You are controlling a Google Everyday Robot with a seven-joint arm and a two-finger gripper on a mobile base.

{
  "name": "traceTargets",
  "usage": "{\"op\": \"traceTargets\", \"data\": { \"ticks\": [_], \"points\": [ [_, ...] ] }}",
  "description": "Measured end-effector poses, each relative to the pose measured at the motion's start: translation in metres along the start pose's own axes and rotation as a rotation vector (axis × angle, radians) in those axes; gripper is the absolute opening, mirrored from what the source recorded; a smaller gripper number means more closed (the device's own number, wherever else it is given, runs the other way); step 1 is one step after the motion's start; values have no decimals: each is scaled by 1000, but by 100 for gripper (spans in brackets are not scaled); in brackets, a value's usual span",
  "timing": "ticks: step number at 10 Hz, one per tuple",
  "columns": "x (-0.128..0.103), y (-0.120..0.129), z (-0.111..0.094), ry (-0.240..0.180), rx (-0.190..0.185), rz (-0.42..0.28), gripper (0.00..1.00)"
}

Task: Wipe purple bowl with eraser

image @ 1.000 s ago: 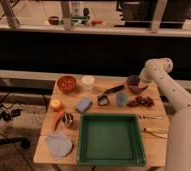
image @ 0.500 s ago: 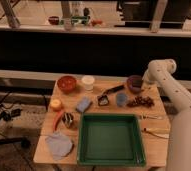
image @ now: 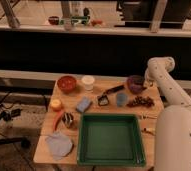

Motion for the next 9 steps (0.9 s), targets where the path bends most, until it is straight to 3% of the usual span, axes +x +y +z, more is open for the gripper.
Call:
{"op": "traceTargets", "data": {
  "ticks": [2,5,9],
  "points": [
    [-25,-14,8,-12,13,-17,14],
    [-41,-18,8,-28,22,-36,14],
    [-32,5,-10,-53,16,-21,14]
  ]
}}
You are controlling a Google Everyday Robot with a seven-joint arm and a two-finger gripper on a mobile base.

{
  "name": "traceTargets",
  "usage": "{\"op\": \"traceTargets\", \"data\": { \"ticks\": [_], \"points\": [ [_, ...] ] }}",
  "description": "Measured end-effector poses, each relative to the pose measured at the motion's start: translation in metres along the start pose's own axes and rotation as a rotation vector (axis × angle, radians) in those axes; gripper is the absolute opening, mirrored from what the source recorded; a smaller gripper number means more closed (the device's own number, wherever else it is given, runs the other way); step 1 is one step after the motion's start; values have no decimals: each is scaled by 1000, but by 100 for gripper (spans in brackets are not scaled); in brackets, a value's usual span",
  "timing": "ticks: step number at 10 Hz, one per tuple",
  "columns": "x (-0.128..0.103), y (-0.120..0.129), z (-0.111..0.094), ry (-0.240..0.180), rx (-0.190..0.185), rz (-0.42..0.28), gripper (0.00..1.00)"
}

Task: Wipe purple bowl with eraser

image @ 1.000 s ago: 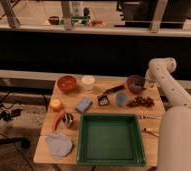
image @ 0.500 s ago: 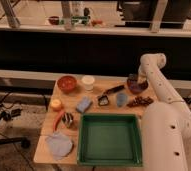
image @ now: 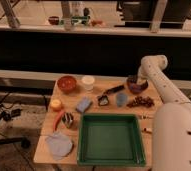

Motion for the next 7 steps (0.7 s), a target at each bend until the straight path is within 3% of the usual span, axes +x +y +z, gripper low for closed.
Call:
{"op": "traceTargets", "data": {
  "ticks": [4,7],
  "points": [
    [9,9,-10,-3,1,16,14],
    [15,11,0,5,-12,37,14]
  ]
}}
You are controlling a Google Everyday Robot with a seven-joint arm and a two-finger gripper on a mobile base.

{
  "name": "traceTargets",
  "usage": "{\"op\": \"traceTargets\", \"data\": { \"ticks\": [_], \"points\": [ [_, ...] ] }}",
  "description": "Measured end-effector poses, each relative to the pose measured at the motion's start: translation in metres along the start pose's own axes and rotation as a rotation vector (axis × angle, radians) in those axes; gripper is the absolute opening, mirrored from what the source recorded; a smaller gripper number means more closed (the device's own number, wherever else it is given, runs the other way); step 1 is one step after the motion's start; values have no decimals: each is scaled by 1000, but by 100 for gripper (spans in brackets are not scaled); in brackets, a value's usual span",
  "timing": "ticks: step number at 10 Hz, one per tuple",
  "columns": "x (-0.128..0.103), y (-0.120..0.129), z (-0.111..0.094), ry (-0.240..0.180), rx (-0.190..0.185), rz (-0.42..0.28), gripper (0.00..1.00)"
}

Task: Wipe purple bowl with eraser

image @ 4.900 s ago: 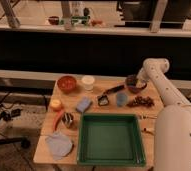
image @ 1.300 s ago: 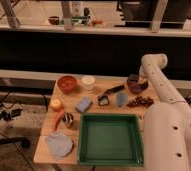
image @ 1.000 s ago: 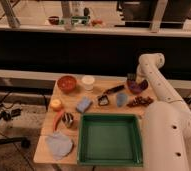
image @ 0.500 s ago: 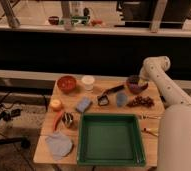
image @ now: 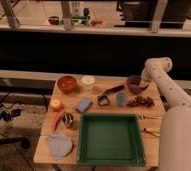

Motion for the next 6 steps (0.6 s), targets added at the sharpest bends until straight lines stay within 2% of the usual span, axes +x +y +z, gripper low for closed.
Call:
{"op": "traceTargets", "data": {
  "ticks": [2,6],
  "points": [
    [-1,2,4,-4,-6,0,14],
    [-13,-7,3,-8,15,-17,14]
  ]
}}
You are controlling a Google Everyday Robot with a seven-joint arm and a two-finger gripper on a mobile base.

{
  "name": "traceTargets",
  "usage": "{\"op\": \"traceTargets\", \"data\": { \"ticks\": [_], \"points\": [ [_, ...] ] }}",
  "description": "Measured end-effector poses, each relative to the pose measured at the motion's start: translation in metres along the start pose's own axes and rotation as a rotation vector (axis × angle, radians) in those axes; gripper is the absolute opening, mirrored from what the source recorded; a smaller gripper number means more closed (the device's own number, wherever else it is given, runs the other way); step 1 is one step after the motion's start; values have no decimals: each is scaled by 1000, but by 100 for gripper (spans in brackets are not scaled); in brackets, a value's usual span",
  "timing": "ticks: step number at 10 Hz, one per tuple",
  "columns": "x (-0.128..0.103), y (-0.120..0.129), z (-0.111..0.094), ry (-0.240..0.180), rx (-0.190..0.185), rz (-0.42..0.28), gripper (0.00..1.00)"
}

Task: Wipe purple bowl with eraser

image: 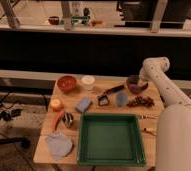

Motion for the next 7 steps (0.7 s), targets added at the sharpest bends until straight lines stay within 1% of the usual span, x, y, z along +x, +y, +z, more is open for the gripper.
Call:
{"op": "traceTargets", "data": {
  "ticks": [3,4,5,7],
  "points": [
    [3,-1,-1,3,5,0,14],
    [2,-1,-1,3,4,-1,16],
    [2,-2,-1,3,4,-1,22],
    [2,-2,-1,3,4,-2,44]
  ]
}}
